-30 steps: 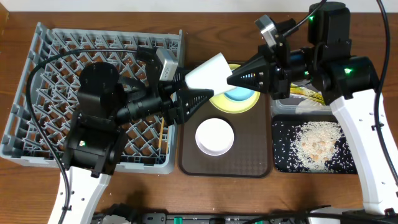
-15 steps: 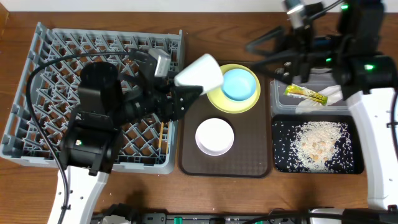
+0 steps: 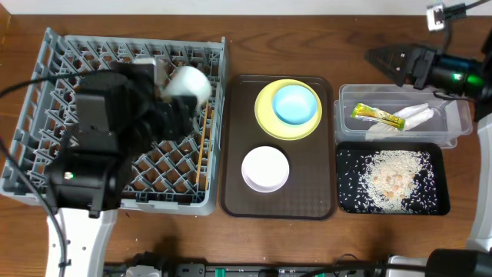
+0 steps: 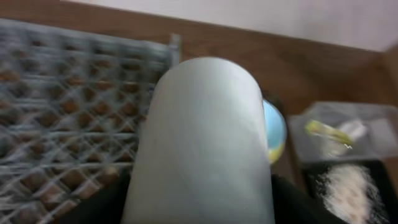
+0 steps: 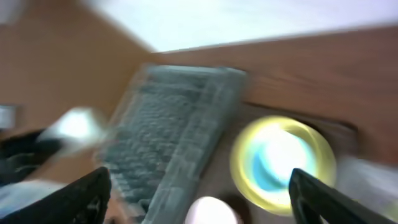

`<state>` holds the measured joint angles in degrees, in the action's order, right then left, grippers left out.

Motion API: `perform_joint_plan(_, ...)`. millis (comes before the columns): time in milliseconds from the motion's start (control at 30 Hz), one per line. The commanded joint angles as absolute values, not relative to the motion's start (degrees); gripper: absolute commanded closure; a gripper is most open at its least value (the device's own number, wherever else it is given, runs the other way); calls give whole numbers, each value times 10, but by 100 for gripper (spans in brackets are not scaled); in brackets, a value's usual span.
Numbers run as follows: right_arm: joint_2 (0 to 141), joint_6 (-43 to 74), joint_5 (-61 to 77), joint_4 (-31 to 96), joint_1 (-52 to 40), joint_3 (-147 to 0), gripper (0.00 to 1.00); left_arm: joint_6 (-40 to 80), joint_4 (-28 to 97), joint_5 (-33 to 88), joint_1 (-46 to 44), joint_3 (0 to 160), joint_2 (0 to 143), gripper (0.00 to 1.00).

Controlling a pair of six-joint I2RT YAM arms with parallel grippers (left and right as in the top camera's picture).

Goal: Sort waste into correct bins and load items into the dishwasher
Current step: 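Carry the white cup into the dish rack and release it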

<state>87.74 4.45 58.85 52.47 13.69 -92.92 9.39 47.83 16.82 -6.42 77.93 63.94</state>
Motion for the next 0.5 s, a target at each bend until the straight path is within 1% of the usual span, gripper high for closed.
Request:
perform_joint_plan(0,877,46,347,565,142,-932,1,99,528,70,-61,858,681,58)
perform_joint_plan(67,877,47,289,586,142,-932,1,99,567,60,-61,889,710,58)
perform_joint_plan(167,877,47,244,610,142,-932,1,99,619,34,-61,921,757,58)
perform_joint_plan(467,877,47,240,624,142,-932,1,99,630,19,-60,927,873,60)
